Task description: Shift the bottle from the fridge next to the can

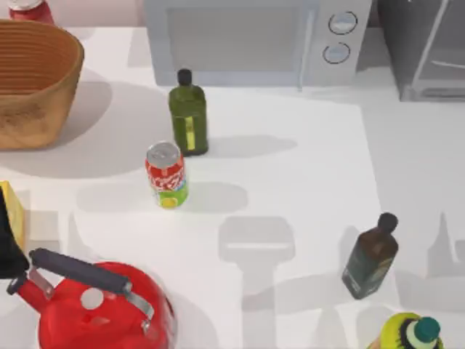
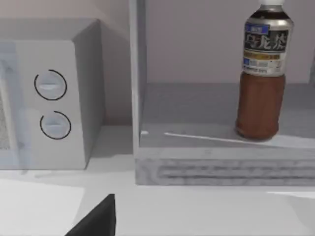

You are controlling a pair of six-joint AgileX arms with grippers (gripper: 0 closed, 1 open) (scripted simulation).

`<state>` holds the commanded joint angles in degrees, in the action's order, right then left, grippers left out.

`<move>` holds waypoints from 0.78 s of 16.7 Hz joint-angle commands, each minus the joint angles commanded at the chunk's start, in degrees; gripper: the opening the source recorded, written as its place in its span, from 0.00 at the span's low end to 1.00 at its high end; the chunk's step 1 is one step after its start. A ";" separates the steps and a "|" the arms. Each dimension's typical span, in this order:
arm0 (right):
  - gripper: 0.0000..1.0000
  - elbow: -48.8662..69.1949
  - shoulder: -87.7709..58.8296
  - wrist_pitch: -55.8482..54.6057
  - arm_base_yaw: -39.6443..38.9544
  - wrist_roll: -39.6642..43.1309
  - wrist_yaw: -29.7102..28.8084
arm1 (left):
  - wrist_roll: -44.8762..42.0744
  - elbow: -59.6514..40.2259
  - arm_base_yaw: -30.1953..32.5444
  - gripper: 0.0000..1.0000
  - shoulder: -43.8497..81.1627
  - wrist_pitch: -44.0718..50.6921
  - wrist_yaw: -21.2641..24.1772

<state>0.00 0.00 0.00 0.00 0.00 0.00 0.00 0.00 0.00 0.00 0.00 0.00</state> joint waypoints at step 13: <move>1.00 21.01 -39.61 -24.11 5.43 0.00 4.83 | 0.00 0.00 0.00 1.00 0.00 0.00 0.00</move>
<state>21.01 -39.61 -24.11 5.43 0.00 4.83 0.00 0.00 0.00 0.00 0.00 0.00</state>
